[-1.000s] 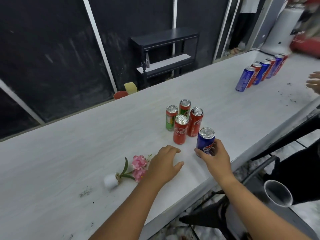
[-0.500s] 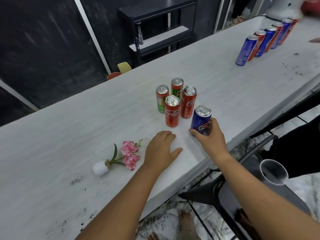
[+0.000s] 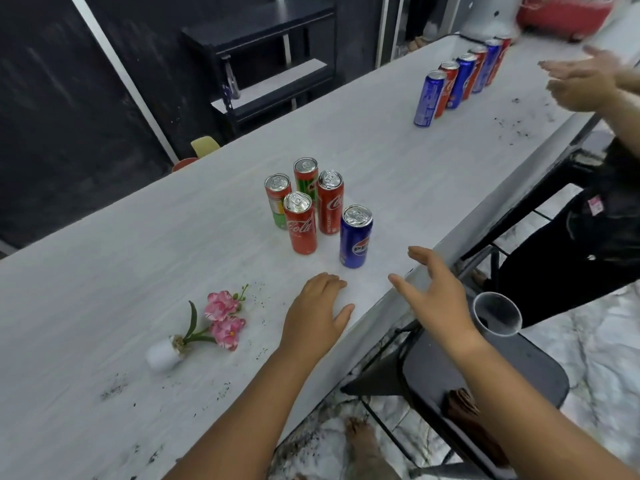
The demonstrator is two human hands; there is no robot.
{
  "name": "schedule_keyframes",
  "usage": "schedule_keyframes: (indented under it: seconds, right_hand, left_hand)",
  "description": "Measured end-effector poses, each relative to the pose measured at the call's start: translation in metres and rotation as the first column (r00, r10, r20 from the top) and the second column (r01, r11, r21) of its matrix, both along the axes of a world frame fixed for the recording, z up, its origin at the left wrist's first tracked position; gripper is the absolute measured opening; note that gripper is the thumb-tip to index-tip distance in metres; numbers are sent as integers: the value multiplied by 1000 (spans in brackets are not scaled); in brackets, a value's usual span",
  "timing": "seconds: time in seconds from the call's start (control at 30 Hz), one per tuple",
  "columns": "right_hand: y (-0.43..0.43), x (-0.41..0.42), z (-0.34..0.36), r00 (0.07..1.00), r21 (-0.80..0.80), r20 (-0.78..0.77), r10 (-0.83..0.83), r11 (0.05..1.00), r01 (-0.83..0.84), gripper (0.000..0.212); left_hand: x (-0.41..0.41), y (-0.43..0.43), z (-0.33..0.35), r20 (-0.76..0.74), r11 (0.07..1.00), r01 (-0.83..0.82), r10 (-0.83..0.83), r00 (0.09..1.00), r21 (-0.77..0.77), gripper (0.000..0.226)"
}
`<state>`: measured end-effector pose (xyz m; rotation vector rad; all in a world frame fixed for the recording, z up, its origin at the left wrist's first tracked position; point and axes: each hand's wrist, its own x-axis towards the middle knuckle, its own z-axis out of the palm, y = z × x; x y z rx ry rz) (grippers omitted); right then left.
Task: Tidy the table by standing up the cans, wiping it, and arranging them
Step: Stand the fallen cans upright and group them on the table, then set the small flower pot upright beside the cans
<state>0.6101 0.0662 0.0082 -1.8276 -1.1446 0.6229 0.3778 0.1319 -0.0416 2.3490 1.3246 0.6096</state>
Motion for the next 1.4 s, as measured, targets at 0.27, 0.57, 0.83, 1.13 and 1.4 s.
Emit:
schedule_keyframes:
  seconds: [0.27, 0.57, 0.83, 1.13, 1.4]
  right_hand:
    - [-54, 9, -7, 998, -34, 4, -55, 998, 55, 51]
    - [-58, -3, -32, 999, -121, 43, -24, 992, 29, 52]
    - [-54, -33, -29, 994, -121, 102, 30, 993, -17, 45]
    - [-30, -96, -20, 969, -108, 21, 247, 964, -244, 48]
    - [-1, -147, -19, 911, -99, 74, 405, 912, -398, 48]
  left_hand:
    - [-6, -13, -7, -21, 999, 34, -35, 999, -24, 43]
    - [-91, -10, 49, 70, 991, -133, 131, 989, 28, 44]
    - [-226, -12, 64, -75, 917, -377, 371, 926, -126, 75]
    - [-258, -30, 42, -89, 866, -441, 433, 897, -236, 90]
    - [-267, -35, 38, -128, 863, -479, 463, 877, -161, 80]
